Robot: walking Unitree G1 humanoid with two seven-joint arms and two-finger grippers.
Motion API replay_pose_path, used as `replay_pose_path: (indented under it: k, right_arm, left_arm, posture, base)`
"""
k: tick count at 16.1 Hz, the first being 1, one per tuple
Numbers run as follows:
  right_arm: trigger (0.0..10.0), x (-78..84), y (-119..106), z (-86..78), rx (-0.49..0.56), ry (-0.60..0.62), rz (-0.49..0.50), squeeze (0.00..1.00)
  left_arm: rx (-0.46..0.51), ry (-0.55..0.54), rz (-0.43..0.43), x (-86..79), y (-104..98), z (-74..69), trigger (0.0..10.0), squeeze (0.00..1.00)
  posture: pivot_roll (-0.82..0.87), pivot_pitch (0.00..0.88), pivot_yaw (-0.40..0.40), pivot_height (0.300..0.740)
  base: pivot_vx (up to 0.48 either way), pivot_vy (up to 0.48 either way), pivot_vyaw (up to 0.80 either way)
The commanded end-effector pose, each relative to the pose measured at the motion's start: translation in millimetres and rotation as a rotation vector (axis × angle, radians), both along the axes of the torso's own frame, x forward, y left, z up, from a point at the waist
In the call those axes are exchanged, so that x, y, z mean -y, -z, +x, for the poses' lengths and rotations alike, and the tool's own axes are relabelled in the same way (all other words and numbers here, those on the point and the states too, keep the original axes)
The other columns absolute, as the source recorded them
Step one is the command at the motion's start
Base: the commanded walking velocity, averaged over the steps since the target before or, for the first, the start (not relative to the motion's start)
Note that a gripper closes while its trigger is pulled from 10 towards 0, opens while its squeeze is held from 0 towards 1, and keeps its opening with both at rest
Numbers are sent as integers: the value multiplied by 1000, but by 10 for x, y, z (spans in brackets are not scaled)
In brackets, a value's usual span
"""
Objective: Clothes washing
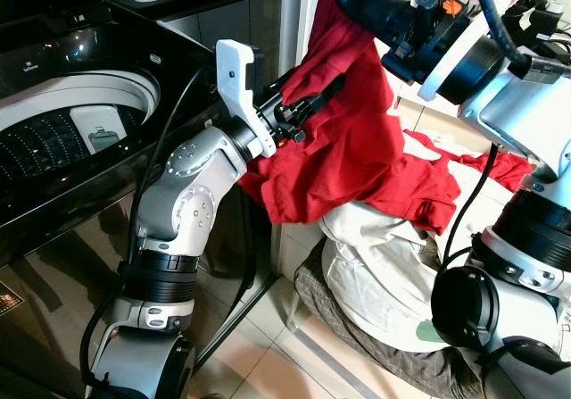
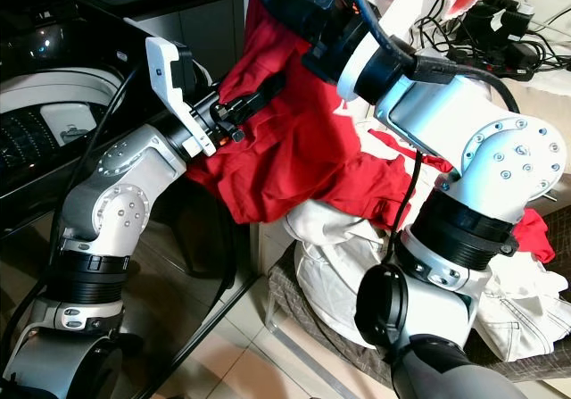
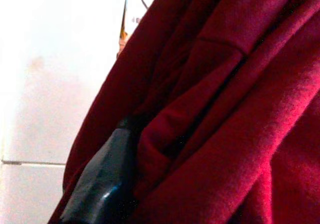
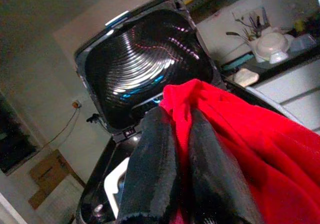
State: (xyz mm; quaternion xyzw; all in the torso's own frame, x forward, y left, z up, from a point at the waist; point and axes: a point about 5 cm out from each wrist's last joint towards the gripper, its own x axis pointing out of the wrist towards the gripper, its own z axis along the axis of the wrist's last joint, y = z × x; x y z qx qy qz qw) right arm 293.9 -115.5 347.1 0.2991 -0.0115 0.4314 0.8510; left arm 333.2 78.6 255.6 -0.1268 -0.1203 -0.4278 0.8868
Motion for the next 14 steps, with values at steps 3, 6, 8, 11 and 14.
replay_pose_path:
  k: [3,6,8,11,14]
  right_arm:
    - [0,20,-36,-23,25,18,2,0]
    - [10000,27,-49,-25,61,38,1,365]
    - [10000,41,-18,-13,59,48,-10,1000]
    - [10000,115,355,121,-2,309,-449,0]
    - [10000,75,390,104,22,320,-461,0]
  left_arm:
    - [17,-34,0,-40,-55,51,0,0]
    - [32,-187,14,-236,-133,194,0,0]
    - [86,-361,123,-473,-245,356,0,0]
    - [300,-823,358,-1188,-869,597,0,0]
    - [577,-1124,544,-1447,-1502,550,0,0]
  posture:
    - [-97,0,-22,740]
    - [-92,0,-10,740]
    - [-92,0,-10,740]
    - [-75,0,6,740]
    - [-67,0,27,740]
  base:
    - [0,0,0]
    - [0,0,0]
    - [0,0,0]
    - [0,0,0]
    - [0,0,0]
